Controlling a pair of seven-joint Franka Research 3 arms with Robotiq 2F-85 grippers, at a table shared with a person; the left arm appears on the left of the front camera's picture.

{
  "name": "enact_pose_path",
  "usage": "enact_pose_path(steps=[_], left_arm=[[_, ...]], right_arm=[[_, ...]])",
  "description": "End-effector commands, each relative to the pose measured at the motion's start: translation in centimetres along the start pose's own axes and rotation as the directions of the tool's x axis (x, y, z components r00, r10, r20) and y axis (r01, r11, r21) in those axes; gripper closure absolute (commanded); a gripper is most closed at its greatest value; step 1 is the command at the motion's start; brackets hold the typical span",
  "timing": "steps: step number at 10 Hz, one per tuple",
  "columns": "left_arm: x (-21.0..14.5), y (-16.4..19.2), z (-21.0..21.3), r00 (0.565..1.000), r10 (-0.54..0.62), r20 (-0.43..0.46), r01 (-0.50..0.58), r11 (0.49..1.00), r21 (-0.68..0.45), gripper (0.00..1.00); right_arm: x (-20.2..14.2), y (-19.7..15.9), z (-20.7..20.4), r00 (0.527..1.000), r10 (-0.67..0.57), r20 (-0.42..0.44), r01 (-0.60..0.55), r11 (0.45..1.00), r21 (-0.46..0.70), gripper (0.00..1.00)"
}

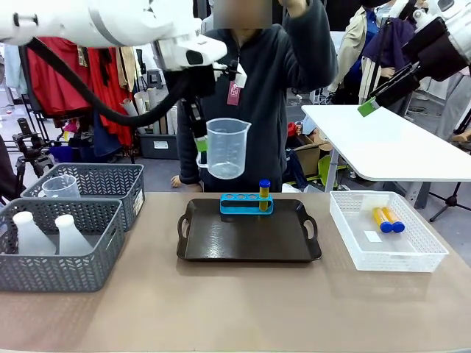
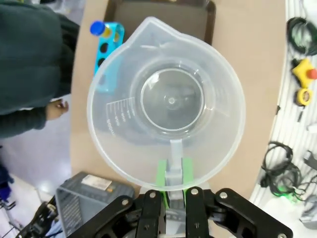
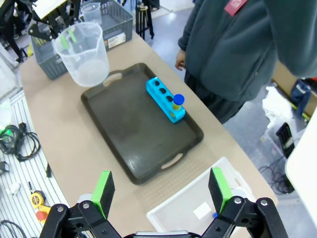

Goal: Prepare the laboratory tools.
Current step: Pick up one Large Measuring Cup and place it on the Handle tray.

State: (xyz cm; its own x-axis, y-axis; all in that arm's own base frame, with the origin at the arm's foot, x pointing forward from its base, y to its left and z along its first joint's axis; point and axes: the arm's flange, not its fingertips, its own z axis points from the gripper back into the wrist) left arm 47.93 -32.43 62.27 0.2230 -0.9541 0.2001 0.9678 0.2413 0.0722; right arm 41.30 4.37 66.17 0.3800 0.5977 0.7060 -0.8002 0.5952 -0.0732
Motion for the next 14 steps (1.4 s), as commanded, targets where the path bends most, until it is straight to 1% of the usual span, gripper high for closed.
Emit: enact_pose_path(steps=[1,4,6,9,10,11,14], left_arm=[[0.3,-0.5,-2.4,0.999,0.001,0.034,0.0,1.0,-0.028,1.0],[1.9,-1.1,-6.7,0.999,-0.015,0.03,0.016,1.0,-0.016,1.0],[1.9,-0.8,-8.6,1.0,-0.02,0.003,0.02,0.999,-0.03,1.0],[2.2,-0.8,-9.1,1.0,-0.008,0.002,0.008,0.999,-0.041,1.0],[2.1,-0.8,-9.0,1.0,-0.011,0.02,0.012,0.997,-0.072,1.0],[2.4,-0.5,-9.5,1.0,-0.019,0.004,0.02,0.998,-0.061,1.0],[2.4,-0.5,-9.5,1.0,-0.019,0.004,0.02,0.998,-0.061,1.0]], right_arm=[[0.0,-0.1,0.0,1.0,0.0,0.022,0.0,1.0,0.016,0.0],[0.0,-0.1,0.0,1.0,0.0,0.022,0.0,1.0,0.016,0.0],[0.0,-0.1,0.0,1.0,0.0,0.022,0.0,1.0,0.016,0.0],[0.0,-0.1,0.0,1.0,0.0,0.022,0.0,1.0,0.016,0.0],[0.0,-0.1,0.0,1.0,0.0,0.022,0.0,1.0,0.016,0.0],[0.0,-0.1,0.0,1.0,0.0,0.022,0.0,1.0,0.016,0.0],[0.0,-0.1,0.0,1.0,0.0,0.022,0.0,1.0,0.016,0.0]])
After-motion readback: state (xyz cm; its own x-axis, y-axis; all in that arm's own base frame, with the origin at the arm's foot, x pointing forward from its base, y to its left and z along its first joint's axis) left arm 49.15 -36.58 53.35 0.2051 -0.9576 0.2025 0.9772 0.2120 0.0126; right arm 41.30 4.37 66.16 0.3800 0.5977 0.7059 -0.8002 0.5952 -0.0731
